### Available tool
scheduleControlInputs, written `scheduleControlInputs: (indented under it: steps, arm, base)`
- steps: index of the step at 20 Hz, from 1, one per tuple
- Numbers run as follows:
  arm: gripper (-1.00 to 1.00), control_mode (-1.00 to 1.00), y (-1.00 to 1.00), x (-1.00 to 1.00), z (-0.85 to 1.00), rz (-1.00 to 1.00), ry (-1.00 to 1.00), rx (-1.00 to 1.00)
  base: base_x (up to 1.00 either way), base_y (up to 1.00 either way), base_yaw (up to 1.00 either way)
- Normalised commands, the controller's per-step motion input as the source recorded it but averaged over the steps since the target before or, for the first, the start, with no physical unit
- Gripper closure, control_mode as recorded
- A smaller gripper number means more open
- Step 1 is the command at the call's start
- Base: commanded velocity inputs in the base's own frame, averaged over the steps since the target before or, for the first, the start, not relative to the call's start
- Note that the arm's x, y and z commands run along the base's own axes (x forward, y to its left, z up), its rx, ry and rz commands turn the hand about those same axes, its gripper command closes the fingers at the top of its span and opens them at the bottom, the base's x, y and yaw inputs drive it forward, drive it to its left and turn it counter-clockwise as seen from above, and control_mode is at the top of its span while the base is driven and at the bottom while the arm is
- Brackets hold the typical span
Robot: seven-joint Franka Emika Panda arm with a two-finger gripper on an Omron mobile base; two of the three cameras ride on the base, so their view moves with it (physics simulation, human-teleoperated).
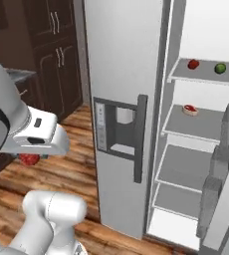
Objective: Transport the steak and avocado to the fridge. Place the steak on the rack containing meat and place the avocado on the rack containing the vegetable, ensuring meats and vegetables are on different racks.
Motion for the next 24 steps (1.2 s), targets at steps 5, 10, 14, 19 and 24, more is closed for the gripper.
scheduleControlInputs:
  steps: [5, 10, 14, 19, 24]
  arm:
    - [1.0, 1.0, 0.0, 0.0, 0.0, 0.0, 0.0, 0.0]
    - [1.0, 1.0, 0.0, 0.0, 0.0, 0.0, 0.0, 0.0]
    - [1.0, 1.0, 0.0, 0.0, 0.0, 0.0, 0.0, 0.0]
    - [1.0, 1.0, 0.0, 0.0, 0.0, 0.0, 0.0, 0.0]
    - [1.0, 1.0, 0.0, 0.0, 0.0, 0.0, 0.0, 0.0]
  base:
    - [0.5, 0.57, -0.75]
    - [0.2, -0.24, -0.39]
    - [0.23, -0.45, -0.34]
    - [0.31, -0.28, -0.33]
    - [0.57, 0.0, -0.08]
